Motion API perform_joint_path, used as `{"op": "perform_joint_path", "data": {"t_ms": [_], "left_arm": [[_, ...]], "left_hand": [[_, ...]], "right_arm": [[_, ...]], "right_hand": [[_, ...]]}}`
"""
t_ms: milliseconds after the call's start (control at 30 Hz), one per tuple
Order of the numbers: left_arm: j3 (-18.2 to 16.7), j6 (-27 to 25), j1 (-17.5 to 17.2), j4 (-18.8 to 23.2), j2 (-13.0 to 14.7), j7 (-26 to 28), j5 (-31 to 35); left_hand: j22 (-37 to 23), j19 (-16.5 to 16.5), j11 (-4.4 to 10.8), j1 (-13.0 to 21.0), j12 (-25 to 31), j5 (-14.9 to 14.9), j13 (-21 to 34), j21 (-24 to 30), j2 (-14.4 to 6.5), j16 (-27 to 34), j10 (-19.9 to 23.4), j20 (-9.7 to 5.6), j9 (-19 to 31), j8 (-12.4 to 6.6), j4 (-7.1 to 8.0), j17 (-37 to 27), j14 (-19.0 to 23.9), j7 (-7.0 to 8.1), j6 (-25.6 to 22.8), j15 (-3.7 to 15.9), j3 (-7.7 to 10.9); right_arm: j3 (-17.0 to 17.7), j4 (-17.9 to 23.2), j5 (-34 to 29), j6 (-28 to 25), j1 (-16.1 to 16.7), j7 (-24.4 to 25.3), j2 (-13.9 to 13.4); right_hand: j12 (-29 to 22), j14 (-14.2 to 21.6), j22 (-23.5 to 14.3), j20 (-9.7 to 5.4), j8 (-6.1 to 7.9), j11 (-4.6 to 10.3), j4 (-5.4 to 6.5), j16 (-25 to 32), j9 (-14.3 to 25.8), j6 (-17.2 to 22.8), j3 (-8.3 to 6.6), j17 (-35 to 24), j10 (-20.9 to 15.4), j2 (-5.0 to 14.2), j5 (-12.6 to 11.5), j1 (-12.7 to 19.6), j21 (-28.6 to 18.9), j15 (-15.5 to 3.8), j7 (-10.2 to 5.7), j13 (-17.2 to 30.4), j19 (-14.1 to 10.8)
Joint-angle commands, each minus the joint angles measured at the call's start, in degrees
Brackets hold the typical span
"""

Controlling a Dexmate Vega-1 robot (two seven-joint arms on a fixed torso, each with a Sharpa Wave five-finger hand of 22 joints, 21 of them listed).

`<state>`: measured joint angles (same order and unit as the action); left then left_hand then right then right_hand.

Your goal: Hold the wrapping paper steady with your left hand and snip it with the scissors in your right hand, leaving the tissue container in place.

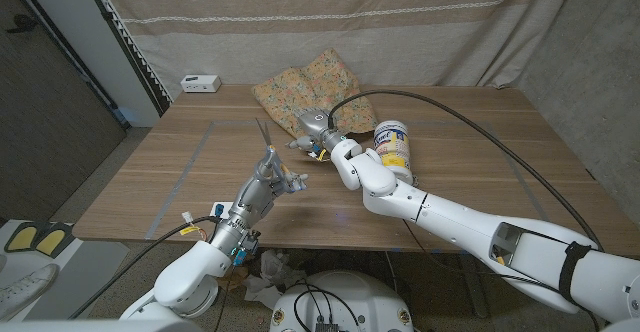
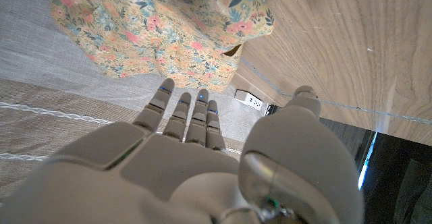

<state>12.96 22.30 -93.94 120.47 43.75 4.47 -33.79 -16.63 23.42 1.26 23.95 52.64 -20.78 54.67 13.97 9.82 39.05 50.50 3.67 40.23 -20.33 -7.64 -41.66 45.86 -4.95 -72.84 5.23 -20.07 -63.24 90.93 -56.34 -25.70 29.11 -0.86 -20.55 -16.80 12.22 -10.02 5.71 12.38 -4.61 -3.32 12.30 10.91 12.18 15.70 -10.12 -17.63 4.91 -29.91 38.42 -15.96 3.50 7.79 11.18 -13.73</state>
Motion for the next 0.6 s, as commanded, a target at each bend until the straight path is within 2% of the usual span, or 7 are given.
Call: {"op": "perform_joint_path", "data": {"t_ms": [33, 167, 300, 600], "left_arm": [[0.3, 0.3, 0.5, -0.4, 0.1, -0.6, -0.4], [0.2, 0.2, 0.2, -0.1, 0.3, -0.4, -0.2], [0.0, 0.2, 0.0, 0.1, 0.4, -0.3, -0.2], [-0.2, 0.2, -0.2, 0.2, 0.7, -0.5, -0.3]], "left_hand": [[-0.2, 0.3, 4.64, 0.6, 3.0, -0.4, 0.3, 0.0, 0.1, 0.3, 4.9, -0.51, 0.1, 0.08, 0.16, -0.1, -0.2, -1.13, 0.5, 2.86, 0.13], [-0.2, 0.3, 4.65, 0.6, 3.0, -0.4, 0.3, 0.0, 0.1, 0.4, 5.0, -0.49, 0.2, 0.15, 0.17, -0.2, -0.1, -1.30, 0.5, 2.87, 0.13], [-0.2, 0.3, 4.64, 0.6, 2.9, -0.4, 0.1, 0.0, 0.1, 0.5, 5.0, -0.42, 0.2, 0.19, 0.18, -0.1, -0.1, -1.20, 0.5, 2.95, 0.12], [-0.2, 0.3, 4.63, 0.5, 3.1, -0.5, 0.1, -0.1, 0.1, 0.5, 5.1, -0.44, 0.2, 0.36, 0.22, 0.0, -0.1, -1.15, 0.5, 2.95, 0.10]], "right_arm": [[-1.2, -0.3, -0.6, -1.8, -0.1, 0.3, 0.6], [-1.9, -1.3, -1.6, -3.0, -0.4, 0.5, 1.4], [-2.4, -2.1, -2.1, -3.8, -0.5, 1.4, 2.2], [-4.2, -5.3, -3.7, -5.8, -1.8, 2.1, 4.4]], "right_hand": [[0.1, 2.0, -0.2, 1.12, -0.22, -0.51, -0.05, 0.5, 0.1, 0.6, 0.41, -0.2, -0.2, 0.11, -0.5, 0.4, -0.5, 0.55, 1.71, -0.1, -2.1], [0.2, 2.7, -0.2, 1.17, -0.26, -1.01, 0.05, 0.5, 0.2, 0.7, 0.55, -0.2, -0.2, 0.04, -0.5, 0.2, -0.6, 0.46, 2.04, -0.1, -2.9], [0.3, 3.4, -0.2, 0.27, -0.27, -1.15, -0.05, 0.4, 0.2, 0.9, 0.60, -0.2, -0.4, -0.03, -0.6, 0.3, -0.7, -0.47, 2.30, -0.1, -4.2], [0.6, 2.3, -0.3, 0.77, -0.48, -1.67, 0.02, -0.4, 0.2, 0.7, 0.77, -0.2, -0.2, -0.16, -0.6, 0.1, -0.1, -0.36, 2.64, -0.2, -3.5]]}}
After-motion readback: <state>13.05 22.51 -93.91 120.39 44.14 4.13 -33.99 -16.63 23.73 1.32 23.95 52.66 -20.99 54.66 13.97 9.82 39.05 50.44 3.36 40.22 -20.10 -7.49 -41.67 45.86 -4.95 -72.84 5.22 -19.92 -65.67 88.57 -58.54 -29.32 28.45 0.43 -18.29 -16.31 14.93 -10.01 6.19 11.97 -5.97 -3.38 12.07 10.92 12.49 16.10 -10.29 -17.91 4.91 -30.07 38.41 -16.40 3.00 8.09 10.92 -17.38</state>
